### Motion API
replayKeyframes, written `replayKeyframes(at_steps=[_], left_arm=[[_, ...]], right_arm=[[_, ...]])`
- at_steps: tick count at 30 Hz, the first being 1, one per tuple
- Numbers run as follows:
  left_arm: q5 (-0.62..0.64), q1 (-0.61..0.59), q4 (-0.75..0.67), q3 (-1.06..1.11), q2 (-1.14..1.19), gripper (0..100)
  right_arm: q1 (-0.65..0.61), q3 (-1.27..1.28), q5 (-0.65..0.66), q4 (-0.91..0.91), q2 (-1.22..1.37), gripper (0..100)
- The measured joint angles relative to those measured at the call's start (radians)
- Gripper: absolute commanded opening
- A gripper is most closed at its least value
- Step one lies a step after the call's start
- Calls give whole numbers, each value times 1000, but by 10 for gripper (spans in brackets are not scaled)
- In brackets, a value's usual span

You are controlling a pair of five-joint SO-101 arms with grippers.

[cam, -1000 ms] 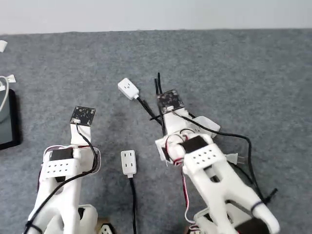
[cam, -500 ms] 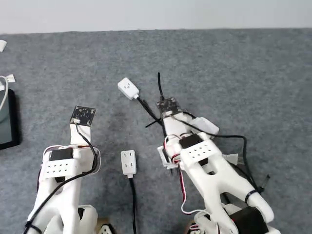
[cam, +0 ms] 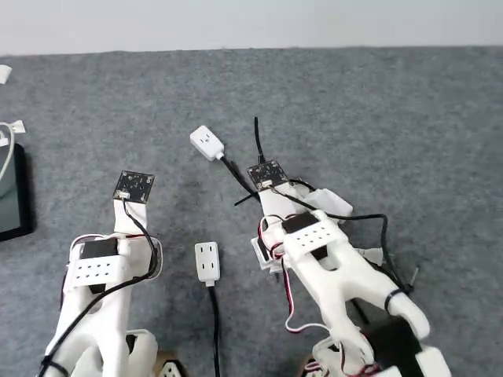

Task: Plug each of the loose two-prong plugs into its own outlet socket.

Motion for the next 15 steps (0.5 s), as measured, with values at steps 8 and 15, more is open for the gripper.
replayKeyframes(at_steps=[8, 15], left_arm=[[0, 0, 0, 0, 0, 14], [0, 0, 0, 0, 0, 14]], right_arm=[[-5, -61, 0, -6, 81, 80], [-5, -86, 0, -3, 103, 20]])
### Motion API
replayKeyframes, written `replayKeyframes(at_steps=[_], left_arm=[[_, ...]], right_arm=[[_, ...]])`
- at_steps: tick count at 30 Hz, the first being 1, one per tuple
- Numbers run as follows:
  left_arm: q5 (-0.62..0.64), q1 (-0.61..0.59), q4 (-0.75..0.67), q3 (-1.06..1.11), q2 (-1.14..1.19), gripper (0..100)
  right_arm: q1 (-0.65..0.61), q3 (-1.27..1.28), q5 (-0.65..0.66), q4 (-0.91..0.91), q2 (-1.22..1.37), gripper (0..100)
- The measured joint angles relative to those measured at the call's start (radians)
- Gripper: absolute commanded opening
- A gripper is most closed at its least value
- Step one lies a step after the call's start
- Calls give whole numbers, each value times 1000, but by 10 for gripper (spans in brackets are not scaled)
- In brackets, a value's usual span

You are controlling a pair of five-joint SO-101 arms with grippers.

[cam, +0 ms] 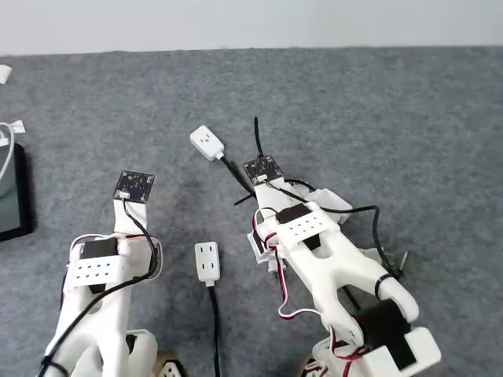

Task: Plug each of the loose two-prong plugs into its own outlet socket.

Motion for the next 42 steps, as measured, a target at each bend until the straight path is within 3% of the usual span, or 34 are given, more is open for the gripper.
replayKeyframes(at_steps=[11, 21, 24, 27, 30, 42], left_arm=[[0, 0, 0, 0, 2, 14], [55, 6, 0, -106, 218, 12], [12, 5, 31, -180, 319, 12], [-114, 5, 92, -218, 353, 12], [-161, 5, 106, -219, 353, 12], [-259, 120, 109, -49, 100, 12]], right_arm=[[2, -11, 69, 95, -25, 8], [11, -242, 187, 362, -466, 8], [-94, -341, 187, 419, -497, 8], [-219, -354, 176, 417, -508, 8], [-308, -333, 158, 365, -508, 8], [-348, -212, 110, 235, -508, 8]])
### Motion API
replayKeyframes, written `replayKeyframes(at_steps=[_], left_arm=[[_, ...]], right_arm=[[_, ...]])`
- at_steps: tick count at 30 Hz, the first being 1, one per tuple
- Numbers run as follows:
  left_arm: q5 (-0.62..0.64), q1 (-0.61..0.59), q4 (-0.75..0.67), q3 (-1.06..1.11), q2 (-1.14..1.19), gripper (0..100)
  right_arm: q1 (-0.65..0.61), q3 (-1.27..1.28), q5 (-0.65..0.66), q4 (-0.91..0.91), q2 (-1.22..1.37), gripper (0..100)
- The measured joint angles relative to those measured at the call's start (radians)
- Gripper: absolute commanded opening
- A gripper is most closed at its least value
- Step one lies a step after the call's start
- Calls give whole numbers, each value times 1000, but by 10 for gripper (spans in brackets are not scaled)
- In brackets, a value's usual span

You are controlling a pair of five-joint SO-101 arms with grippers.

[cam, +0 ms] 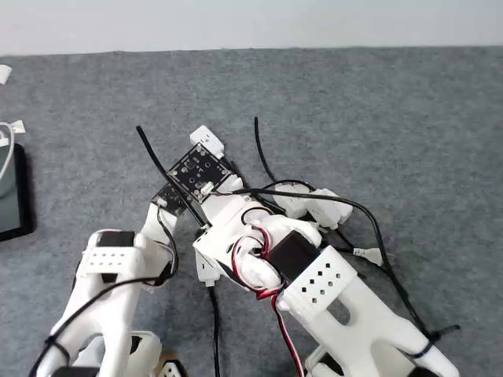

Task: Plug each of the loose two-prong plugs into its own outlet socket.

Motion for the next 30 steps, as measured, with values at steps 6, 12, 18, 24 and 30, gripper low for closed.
replayKeyframes(at_steps=[6, 12, 18, 24, 30], left_arm=[[-37, 29, 2, 58, -100, 12], [-55, 74, 9, 141, -247, 12], [-58, 78, 32, 218, -433, 13], [8, 60, -2, 253, -529, 14], [244, -91, -149, 255, -546, 15]], right_arm=[[-23, 0, -5, 0, 0, 8], [-29, 31, -5, -37, 0, 8], [-31, 35, -5, -58, 51, 8], [-9, 35, -77, -92, 66, 8], [21, 124, -158, -192, 109, 8]])
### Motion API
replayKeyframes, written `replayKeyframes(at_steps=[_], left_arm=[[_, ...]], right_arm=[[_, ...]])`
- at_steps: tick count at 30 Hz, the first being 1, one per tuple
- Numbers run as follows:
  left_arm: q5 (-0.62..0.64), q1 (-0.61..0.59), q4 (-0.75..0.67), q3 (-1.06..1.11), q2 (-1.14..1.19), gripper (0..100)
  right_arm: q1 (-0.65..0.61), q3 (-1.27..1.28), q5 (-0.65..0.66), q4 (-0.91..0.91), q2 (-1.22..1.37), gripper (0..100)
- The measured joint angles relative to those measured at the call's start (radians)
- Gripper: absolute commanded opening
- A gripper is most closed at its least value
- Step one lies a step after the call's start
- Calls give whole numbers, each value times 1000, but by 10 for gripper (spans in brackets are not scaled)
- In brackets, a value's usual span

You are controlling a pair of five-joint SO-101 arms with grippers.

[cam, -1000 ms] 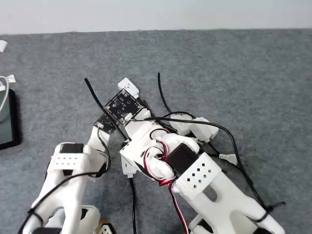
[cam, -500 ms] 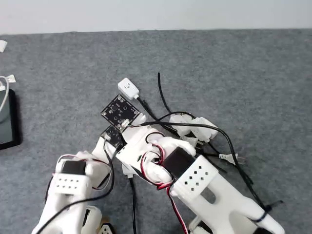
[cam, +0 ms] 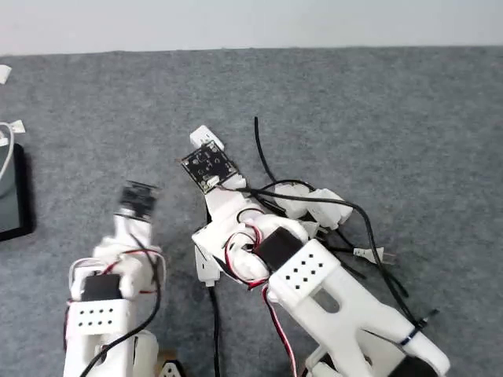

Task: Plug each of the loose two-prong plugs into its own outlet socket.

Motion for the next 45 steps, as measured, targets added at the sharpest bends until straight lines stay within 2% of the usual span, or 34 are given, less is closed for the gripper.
replayKeyframes(at_steps=[5, 9, 33, 45], left_arm=[[118, -117, -66, 0, 0, 15], [155, -161, -74, -2, 0, 15], [157, -169, -74, -2, 0, 15], [157, -169, -74, -2, 0, 15]], right_arm=[[-2, 5, -12, -35, 72, 8], [-3, 5, -31, -74, 135, 8], [32, 9, -31, -104, 180, 8], [-6, 138, -20, -212, 178, 8]])
